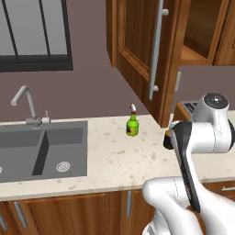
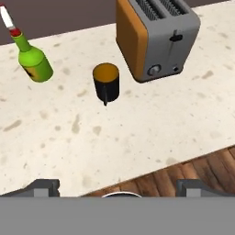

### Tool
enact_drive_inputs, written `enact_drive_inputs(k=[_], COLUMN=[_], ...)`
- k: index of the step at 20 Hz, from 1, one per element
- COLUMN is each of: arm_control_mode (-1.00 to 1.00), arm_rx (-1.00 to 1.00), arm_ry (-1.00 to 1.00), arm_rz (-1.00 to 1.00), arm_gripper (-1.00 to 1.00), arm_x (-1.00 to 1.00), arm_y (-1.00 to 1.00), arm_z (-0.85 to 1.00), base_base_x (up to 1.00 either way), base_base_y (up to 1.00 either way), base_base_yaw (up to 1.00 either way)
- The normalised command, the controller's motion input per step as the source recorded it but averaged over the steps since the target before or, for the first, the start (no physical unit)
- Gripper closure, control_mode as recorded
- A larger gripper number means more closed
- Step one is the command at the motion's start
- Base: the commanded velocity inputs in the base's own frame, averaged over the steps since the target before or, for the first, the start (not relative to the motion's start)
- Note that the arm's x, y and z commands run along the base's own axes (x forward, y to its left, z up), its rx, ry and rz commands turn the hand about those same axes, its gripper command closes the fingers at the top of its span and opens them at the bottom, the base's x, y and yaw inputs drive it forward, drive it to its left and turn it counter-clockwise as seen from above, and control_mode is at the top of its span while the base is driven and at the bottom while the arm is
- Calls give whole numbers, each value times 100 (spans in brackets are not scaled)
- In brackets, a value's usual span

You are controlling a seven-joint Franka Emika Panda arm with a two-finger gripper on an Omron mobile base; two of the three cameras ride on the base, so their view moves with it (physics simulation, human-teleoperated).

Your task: Move the mug from next to the sink to the open cabinet. Then, move the bowl with the peach to the fridge to clear the area for faucet cleaning.

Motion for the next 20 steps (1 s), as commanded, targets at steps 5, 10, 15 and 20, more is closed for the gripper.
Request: enact_drive_inputs(k=[5, 10, 15, 20], arm_control_mode=[-100, -100, -100, -100], arm_rx=[2, 0, 0, 0], arm_ry=[17, 15, 2, 0], arm_rz=[-1, 1, 7, 3], arm_gripper=[-100, -100, -100, -100], arm_x=[75, 45, 20, 67], arm_y=[-1, -12, -35, -18], arm_z=[-25, -63, -83, -28], base_base_x=[0, 0, 0, 0], base_base_y=[0, 0, 0, 0], base_base_yaw=[0, 0, 0, 0])
